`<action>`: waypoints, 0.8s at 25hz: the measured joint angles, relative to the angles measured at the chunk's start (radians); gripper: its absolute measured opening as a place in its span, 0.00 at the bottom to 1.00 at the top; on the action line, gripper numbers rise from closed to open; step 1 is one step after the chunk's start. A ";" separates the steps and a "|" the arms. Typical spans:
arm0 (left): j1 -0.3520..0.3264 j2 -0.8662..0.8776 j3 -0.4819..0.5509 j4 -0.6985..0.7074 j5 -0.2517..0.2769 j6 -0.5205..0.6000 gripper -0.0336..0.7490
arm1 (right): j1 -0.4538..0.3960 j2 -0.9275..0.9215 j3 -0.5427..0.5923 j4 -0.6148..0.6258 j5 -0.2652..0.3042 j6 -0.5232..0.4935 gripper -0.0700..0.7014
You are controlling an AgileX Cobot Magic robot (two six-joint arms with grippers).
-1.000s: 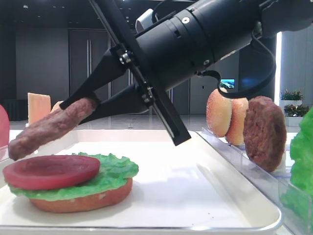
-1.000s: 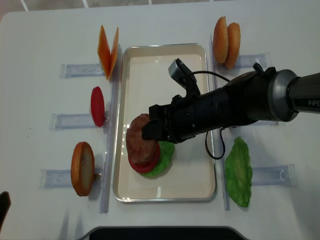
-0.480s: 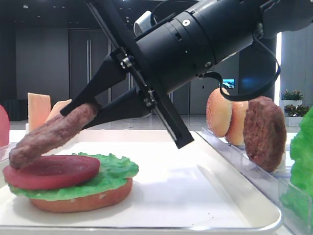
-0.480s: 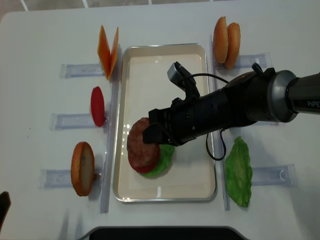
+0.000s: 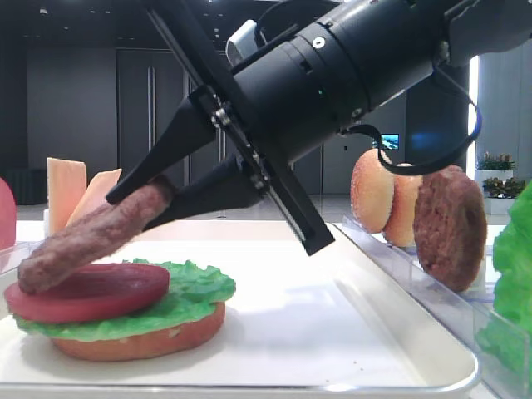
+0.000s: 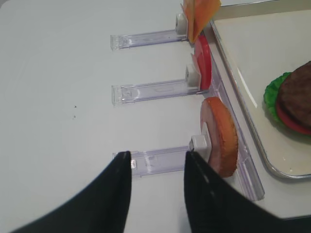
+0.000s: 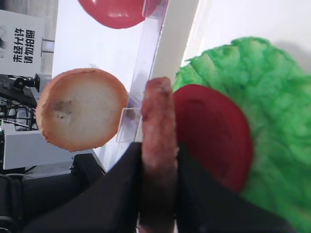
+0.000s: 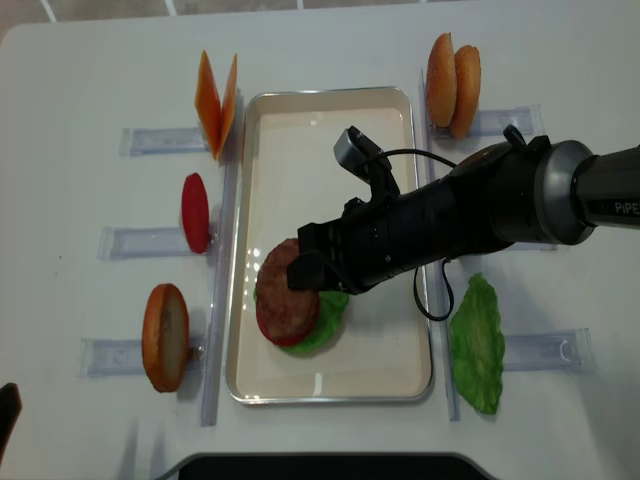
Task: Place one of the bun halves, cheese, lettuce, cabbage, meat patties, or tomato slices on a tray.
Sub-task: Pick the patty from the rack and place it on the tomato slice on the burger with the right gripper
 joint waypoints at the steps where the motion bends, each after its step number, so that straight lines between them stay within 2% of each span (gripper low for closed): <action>1: 0.000 0.000 0.000 0.000 0.000 0.000 0.40 | 0.000 0.000 0.000 -0.004 -0.008 0.000 0.29; 6: 0.000 0.000 0.000 0.000 0.000 0.000 0.40 | 0.000 0.000 0.000 -0.015 -0.029 0.000 0.38; 16: 0.000 0.000 0.000 0.000 0.000 0.000 0.40 | 0.000 0.000 0.000 -0.072 -0.077 0.000 0.66; 20: 0.000 0.000 0.000 0.000 0.000 0.000 0.40 | 0.000 0.000 0.000 -0.089 -0.103 -0.001 0.72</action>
